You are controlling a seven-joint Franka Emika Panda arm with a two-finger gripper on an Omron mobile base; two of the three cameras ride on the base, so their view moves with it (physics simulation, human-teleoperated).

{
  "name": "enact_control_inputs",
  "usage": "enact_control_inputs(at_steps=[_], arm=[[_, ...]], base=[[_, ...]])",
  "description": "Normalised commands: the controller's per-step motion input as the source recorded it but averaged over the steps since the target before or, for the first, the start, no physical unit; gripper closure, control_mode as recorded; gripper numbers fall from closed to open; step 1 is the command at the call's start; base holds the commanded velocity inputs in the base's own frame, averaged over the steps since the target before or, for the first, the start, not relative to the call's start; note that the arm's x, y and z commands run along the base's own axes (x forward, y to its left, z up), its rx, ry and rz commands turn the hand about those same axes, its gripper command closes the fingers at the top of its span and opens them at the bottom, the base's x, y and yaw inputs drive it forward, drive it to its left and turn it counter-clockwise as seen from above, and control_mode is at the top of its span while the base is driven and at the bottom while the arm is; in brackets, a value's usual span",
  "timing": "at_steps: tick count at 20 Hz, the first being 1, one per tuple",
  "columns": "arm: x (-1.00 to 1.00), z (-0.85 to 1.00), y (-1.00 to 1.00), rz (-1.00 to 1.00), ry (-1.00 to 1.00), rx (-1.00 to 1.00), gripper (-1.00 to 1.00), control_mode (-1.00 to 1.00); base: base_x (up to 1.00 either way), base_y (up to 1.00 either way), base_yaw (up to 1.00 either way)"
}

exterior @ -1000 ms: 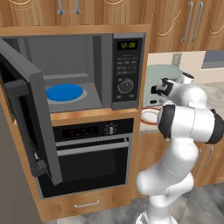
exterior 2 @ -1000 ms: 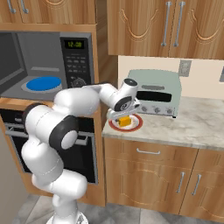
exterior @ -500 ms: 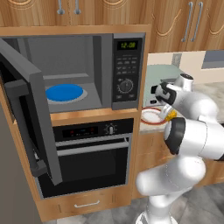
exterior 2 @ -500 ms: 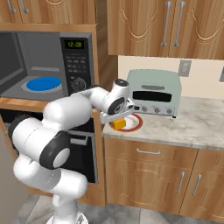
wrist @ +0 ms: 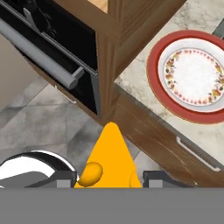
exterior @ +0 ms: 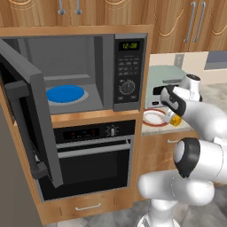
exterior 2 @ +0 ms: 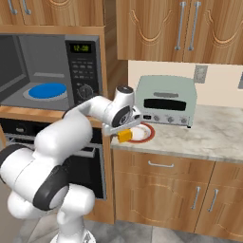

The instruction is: Pick the cheese from the counter and place it in the microwave. Then turn on the microwave.

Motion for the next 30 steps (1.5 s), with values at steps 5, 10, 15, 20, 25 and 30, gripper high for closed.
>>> enact_control_inputs(at_steps=[5, 10, 15, 20, 25, 30], arm=[[-0.35, 0.21, 0.12, 0.00, 0.00, 0.00, 1.00, -1.00], [-0.34, 0.19, 0.17, 0.00, -0.01, 0.00, 1.00, -1.00], [-0.36, 0.18, 0.16, 0.00, -0.04, 0.00, 1.00, -1.00], [-0.39, 0.16, 0.17, 0.00, -0.09, 0.00, 1.00, -1.00], [-0.36, 0.14, 0.18, 0.00, -0.10, 0.00, 1.00, -1.00], [-0.32, 0.12, 0.23, 0.00, -0.11, 0.00, 1.00, -1.00]], base=[[0.00, 0.00, 0.00], [0.00, 0.00, 0.00], [0.00, 0.00, 0.00], [0.00, 0.00, 0.00], [0.00, 0.00, 0.00], [0.00, 0.00, 0.00]])
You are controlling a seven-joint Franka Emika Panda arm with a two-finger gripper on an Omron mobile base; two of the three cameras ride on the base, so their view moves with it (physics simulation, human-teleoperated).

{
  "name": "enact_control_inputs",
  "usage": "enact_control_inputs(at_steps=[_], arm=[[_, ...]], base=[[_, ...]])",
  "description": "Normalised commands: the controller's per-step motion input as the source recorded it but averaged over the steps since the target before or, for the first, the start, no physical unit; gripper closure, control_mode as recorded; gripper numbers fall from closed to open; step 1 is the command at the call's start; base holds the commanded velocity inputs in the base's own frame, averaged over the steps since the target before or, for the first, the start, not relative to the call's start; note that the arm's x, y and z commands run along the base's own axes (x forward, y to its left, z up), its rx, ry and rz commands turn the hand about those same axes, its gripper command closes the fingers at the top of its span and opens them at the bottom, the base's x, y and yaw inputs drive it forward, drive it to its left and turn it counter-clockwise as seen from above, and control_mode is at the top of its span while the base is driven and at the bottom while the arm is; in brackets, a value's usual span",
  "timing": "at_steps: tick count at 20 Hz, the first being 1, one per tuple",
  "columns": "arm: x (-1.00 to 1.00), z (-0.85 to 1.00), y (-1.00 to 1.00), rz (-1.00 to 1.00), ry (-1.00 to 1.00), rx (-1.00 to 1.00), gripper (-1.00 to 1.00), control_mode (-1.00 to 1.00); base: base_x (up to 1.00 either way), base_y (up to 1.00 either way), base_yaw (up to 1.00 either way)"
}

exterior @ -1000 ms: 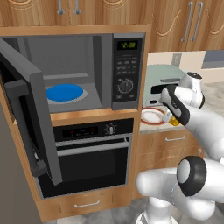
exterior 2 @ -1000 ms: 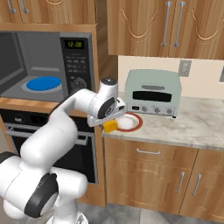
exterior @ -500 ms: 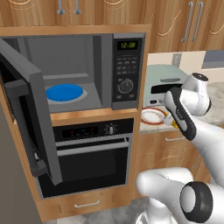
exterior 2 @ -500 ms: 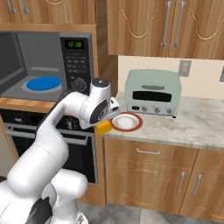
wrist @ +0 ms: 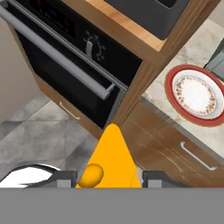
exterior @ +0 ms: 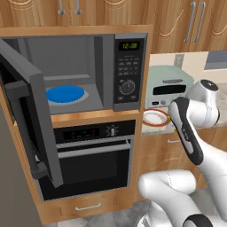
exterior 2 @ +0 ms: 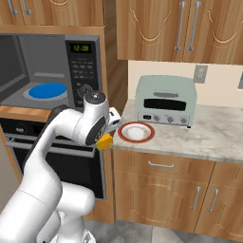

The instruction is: Pick the cheese from the counter and place it in the microwave. Then turn on the microwave.

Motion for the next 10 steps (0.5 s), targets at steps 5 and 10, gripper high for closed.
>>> enact_control_inputs(at_steps=[5, 10], arm=[[-0.22, 0.15, 0.28, 0.00, -0.09, 0.00, 1.00, -1.00], [-0.16, 0.18, 0.31, 0.00, -0.07, 0.00, 1.00, -1.00]], base=[[0.00, 0.00, 0.00], [0.00, 0.00, 0.00]])
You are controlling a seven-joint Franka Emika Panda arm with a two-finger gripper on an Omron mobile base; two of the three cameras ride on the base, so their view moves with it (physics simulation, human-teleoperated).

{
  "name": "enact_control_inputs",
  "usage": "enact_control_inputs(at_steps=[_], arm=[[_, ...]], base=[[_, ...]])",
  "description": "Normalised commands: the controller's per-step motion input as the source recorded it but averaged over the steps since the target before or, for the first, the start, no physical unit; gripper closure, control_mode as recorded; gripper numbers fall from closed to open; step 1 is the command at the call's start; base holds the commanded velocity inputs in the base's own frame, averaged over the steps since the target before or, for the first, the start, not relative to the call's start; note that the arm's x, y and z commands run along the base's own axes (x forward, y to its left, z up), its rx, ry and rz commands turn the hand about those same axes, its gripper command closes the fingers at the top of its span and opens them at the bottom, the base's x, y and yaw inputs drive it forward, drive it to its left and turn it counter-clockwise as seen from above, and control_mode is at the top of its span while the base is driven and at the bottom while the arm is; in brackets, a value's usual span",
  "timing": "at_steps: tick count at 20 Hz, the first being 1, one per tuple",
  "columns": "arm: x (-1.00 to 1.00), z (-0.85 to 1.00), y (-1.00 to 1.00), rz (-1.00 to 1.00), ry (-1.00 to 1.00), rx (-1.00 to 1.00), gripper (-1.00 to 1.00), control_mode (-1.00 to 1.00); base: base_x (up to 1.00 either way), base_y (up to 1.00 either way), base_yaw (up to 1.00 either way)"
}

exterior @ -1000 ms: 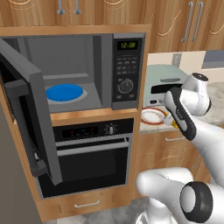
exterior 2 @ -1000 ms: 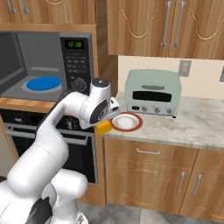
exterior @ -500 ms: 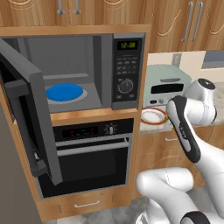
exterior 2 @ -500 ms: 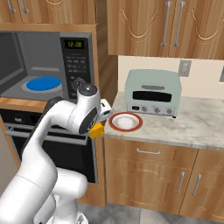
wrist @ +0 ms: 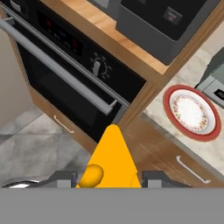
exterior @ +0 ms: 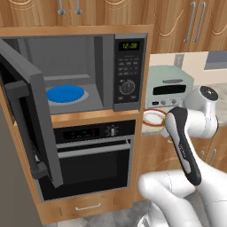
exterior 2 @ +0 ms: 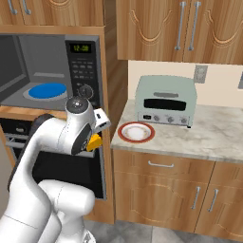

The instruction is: Pick the cheese from the counter and place it in the microwave. Then turn on the microwave.

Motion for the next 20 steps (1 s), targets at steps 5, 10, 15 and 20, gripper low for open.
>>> enact_control_inputs(at_steps=[5, 10, 15, 20], arm=[[-0.13, 0.22, 0.30, 0.00, -0.06, 0.00, 1.00, -1.00], [-0.05, 0.23, 0.28, 0.00, -0.06, 0.00, 1.00, -1.00], [0.00, 0.21, 0.29, 0.03, -0.02, 0.00, 1.00, -1.00], [0.00, 0.21, 0.30, 0.03, -0.01, 0.00, 1.00, -1.00]], base=[[0.00, 0.00, 0.00], [0.00, 0.00, 0.00], [0.00, 0.00, 0.00], [0.00, 0.00, 0.00]])
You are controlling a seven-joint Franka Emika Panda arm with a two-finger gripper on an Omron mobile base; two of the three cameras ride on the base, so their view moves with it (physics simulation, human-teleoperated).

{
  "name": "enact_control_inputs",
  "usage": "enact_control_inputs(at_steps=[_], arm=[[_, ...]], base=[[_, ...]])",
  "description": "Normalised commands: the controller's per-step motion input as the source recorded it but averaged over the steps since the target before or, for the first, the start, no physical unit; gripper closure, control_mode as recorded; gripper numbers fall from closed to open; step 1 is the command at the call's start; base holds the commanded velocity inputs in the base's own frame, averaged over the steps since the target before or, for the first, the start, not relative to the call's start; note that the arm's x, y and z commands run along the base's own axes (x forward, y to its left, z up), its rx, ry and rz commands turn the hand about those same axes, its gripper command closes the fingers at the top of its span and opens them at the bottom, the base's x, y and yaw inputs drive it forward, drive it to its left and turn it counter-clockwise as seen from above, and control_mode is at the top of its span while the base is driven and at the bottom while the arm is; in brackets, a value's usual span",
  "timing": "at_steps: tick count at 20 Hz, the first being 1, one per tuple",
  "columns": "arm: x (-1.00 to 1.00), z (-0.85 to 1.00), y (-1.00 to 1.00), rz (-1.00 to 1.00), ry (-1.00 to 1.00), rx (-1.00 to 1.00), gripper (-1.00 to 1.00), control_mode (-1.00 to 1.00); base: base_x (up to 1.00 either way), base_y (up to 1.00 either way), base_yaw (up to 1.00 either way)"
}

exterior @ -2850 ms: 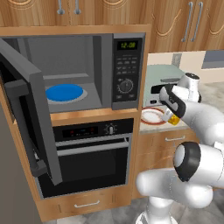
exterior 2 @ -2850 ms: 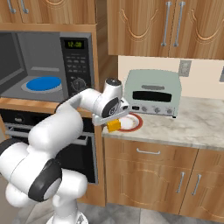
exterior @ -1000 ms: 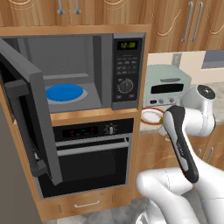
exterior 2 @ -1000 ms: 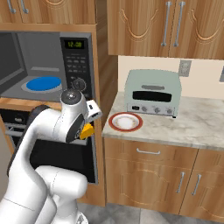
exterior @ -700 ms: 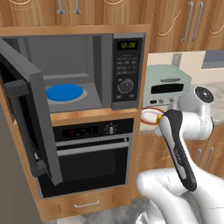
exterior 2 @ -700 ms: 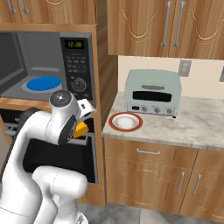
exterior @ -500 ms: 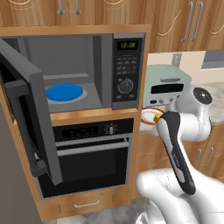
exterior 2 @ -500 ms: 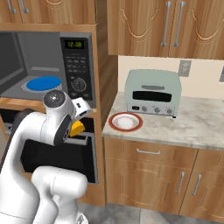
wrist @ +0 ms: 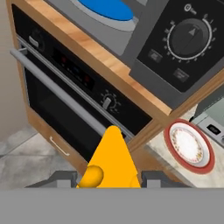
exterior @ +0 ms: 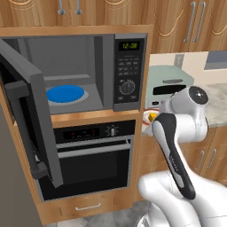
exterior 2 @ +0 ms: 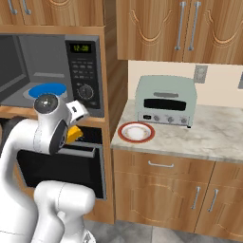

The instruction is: Pick the cheese from the counter and place it in the microwave. Then turn on the microwave.

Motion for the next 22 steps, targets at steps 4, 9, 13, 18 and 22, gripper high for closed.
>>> enact_control_inputs(at_steps=[4, 9, 13, 18, 22], arm=[[0.00, 0.18, 0.29, 0.02, 0.00, 0.00, 1.00, -1.00], [0.00, 0.13, 0.30, 0.01, -0.01, 0.00, 1.00, -1.00], [0.00, 0.13, 0.31, 0.01, -0.01, 0.00, 1.00, -1.00], [0.00, 0.14, 0.30, 0.01, -0.03, 0.00, 1.00, -1.00], [0.00, 0.11, 0.31, 0.01, -0.04, 0.00, 1.00, -1.00]], base=[[0.00, 0.00, 0.00], [0.00, 0.00, 0.00], [0.00, 0.00, 0.00], [0.00, 0.00, 0.00], [0.00, 0.00, 0.00]])
